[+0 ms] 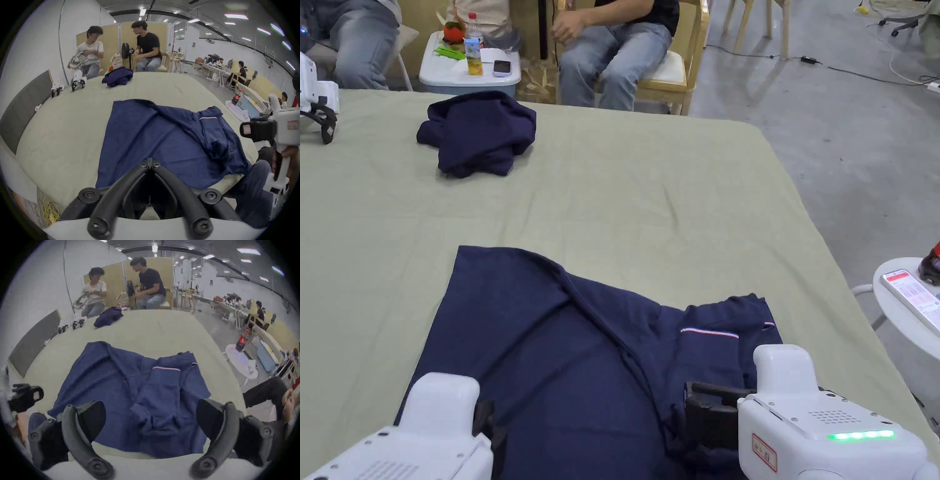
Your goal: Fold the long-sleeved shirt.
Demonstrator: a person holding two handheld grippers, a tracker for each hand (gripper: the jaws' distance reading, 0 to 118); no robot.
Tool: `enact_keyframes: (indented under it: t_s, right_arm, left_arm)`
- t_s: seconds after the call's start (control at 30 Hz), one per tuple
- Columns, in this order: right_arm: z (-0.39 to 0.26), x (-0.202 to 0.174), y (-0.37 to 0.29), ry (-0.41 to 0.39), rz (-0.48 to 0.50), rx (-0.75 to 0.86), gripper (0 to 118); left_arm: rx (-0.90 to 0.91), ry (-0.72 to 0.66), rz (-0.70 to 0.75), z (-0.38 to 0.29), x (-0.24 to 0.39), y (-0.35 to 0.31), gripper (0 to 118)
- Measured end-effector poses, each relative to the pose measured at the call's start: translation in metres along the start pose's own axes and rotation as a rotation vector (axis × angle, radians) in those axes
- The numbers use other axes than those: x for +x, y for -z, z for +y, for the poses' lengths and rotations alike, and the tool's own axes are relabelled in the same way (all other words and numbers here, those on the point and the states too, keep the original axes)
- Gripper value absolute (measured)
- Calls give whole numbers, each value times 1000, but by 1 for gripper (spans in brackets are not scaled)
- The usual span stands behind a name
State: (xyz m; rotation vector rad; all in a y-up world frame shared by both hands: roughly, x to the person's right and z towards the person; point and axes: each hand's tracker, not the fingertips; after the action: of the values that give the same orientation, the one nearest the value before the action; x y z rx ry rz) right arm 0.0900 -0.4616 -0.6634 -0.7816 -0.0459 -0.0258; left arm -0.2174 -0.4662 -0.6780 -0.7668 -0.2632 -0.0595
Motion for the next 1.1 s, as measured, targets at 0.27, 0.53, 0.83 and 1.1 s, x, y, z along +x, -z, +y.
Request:
enact_keyframes:
  t_s: [0.27, 0.53, 0.83, 1.1]
  right_arm:
    - [-64, -20, 8, 23, 39, -143, 1]
    - [-64, -17, 28, 20, 1, -176, 1]
    - [94, 60, 112, -8, 98, -178, 3]
    - [163, 120, 234, 115, 18, -398, 108]
  left_arm:
    - [-57, -1, -45, -21, 21, 22, 0]
    - [-111, -9, -45, -28, 19, 31, 0]
    - [-114, -20, -6, 14, -6, 62, 0]
    - [-136, -46, -3, 22, -18, 79, 0]
